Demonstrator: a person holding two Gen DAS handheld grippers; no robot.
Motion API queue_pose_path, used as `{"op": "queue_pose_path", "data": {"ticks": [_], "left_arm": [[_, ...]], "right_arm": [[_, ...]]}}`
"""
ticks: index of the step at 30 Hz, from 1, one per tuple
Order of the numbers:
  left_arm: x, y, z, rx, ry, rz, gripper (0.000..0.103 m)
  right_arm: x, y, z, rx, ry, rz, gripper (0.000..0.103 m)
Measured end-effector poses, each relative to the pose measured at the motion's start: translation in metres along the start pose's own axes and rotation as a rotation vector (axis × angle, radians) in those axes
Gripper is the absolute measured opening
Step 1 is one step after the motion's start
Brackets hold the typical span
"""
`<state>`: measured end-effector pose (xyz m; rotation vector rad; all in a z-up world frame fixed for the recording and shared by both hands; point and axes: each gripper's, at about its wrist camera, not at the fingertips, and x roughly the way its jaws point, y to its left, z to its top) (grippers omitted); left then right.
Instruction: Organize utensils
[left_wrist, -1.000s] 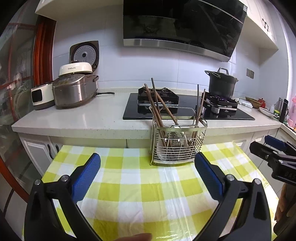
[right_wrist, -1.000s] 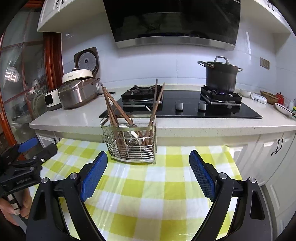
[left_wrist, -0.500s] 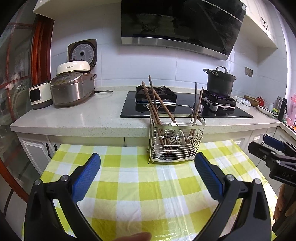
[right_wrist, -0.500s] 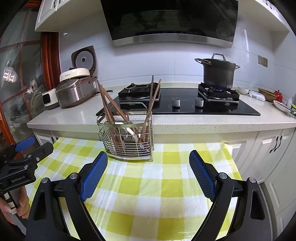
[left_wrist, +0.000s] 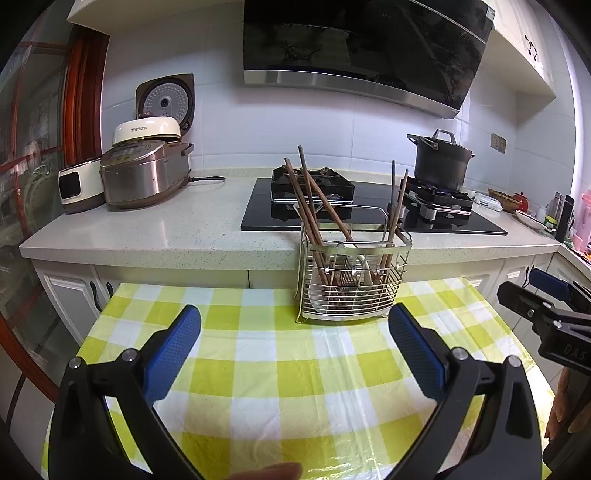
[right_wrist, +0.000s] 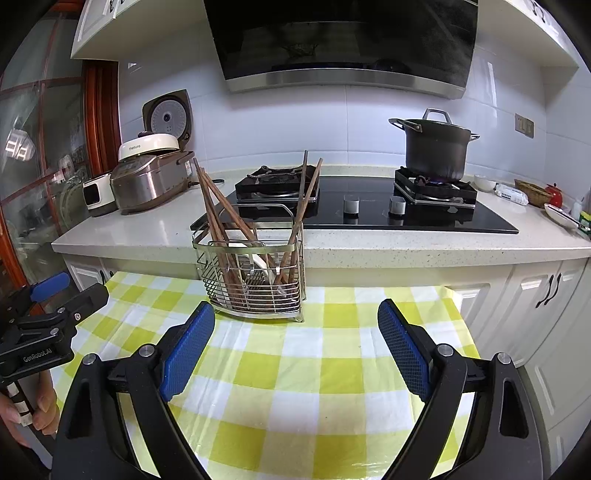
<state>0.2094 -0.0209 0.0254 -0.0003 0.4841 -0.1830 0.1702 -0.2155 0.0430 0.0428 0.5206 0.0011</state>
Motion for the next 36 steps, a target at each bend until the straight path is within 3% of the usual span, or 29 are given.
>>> {"op": "queue_pose_path", "data": {"ticks": [36], "left_arm": [[-0.0042, -0.0011, -0.0022, -0.012, -0.013, 0.010, 0.098]], "right_arm": [[-0.0022, -0.0017, 0.0004, -0.017, -0.013, -0.031, 0.084]]}}
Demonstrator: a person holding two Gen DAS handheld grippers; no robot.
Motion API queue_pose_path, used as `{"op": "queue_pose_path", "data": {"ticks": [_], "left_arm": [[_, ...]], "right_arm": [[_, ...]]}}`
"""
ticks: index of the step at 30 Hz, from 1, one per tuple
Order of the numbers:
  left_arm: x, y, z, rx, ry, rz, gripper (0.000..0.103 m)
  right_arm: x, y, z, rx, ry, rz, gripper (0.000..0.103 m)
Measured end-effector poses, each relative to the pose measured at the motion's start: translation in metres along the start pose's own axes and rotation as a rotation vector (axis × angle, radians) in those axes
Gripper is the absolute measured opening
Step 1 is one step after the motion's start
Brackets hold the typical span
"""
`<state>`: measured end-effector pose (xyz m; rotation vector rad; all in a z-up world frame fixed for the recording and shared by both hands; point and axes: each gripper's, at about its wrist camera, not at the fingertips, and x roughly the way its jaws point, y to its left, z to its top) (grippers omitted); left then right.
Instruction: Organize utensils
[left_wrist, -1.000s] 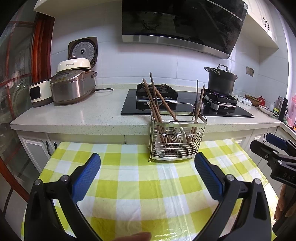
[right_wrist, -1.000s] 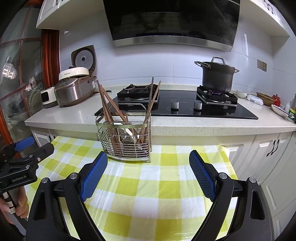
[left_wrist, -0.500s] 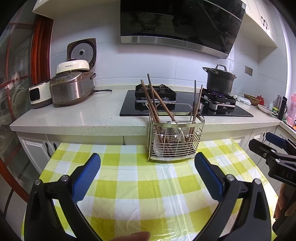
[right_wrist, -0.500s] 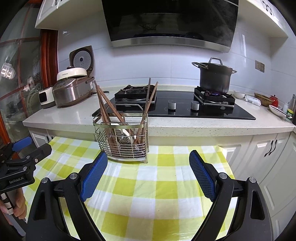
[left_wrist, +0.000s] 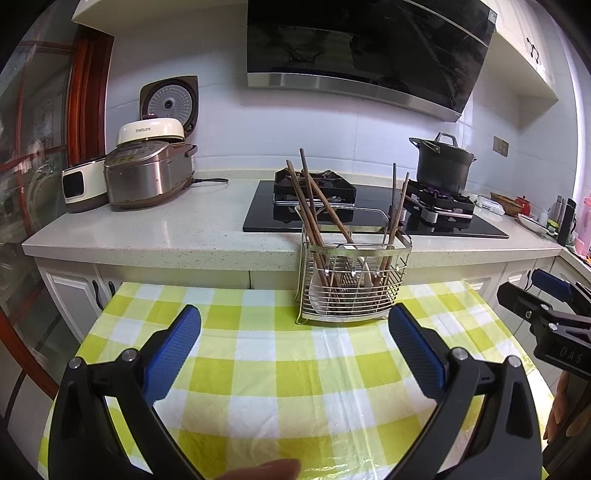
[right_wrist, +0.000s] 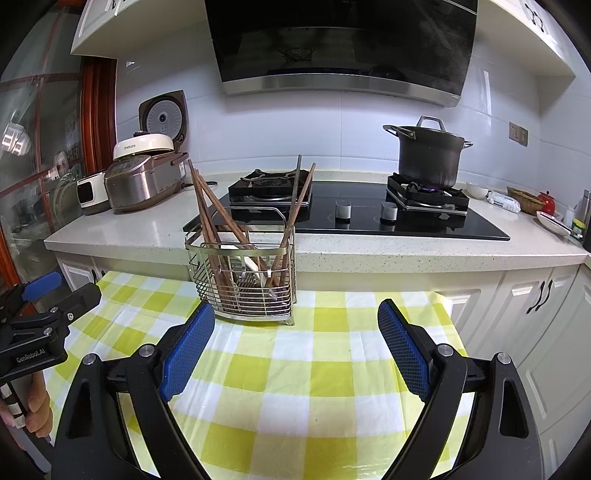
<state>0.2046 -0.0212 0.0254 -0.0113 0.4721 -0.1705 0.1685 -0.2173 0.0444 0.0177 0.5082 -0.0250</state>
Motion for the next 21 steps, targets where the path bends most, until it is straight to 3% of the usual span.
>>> {"op": "queue_pose_path", "data": {"ticks": [21], "left_arm": [[0.0005, 0.0009, 0.0020, 0.003, -0.003, 0.002, 0.098]], "right_arm": [[0.0021, 0.0061, 0.0004, -0.016, 0.004, 0.009, 0.084]]}}
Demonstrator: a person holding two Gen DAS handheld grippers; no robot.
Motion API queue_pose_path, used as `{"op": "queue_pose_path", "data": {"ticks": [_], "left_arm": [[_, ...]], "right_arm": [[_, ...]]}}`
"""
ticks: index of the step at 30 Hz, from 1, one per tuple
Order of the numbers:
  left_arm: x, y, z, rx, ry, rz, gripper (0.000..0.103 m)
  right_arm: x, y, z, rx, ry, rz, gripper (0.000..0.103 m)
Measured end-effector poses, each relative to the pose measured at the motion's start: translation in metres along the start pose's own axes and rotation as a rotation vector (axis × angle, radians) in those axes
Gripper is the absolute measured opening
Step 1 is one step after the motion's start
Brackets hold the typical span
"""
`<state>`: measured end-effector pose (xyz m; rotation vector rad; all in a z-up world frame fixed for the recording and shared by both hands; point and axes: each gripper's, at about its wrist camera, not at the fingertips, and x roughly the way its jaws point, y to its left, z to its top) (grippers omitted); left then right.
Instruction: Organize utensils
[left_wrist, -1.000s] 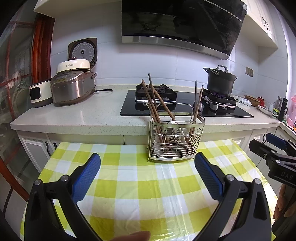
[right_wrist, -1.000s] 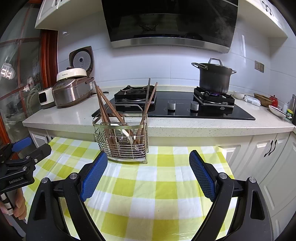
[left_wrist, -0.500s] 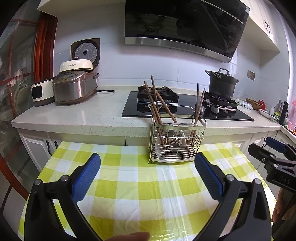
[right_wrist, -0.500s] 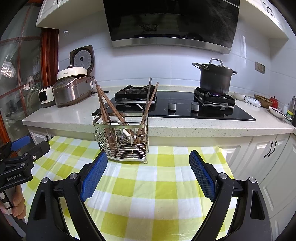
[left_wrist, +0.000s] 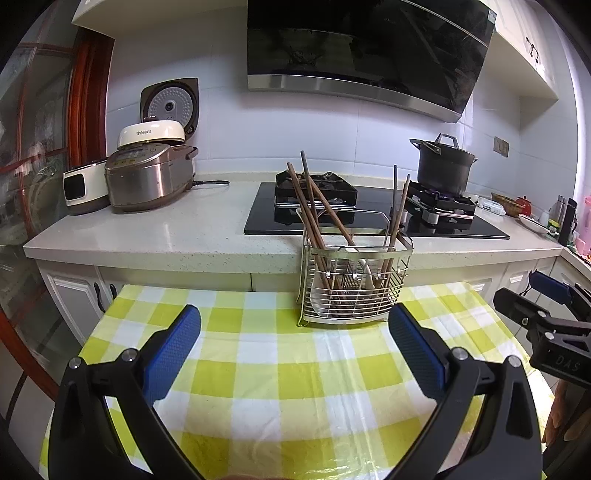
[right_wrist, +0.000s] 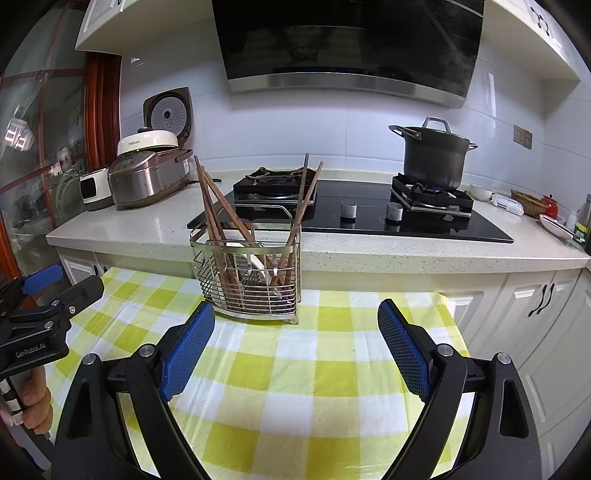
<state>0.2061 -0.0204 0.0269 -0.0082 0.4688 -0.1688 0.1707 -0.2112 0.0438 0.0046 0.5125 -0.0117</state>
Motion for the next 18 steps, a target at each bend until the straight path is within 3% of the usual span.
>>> {"op": "queue_pose_path", "data": {"ticks": [7, 12, 18], "left_arm": [[0.0020, 0.0017, -0.0036, -0.021, 0.012, -0.039, 0.098], [0.0031, -0.0039, -0.0051, 0.020, 0.015, -0.014, 0.098], [0.0052, 0.0018, -0.0063, -0.019, 0.030, -0.012, 0.098]], "right_arm": [[0.0001, 0.0002, 0.0000, 0.000, 0.001, 0.000, 0.084], [-0.0005, -0.0007, -0.0004, 0.003, 0.001, 0.001, 0.084], [-0.0004, -0.0015, -0.0003, 0.001, 0.000, 0.001, 0.084]]}}
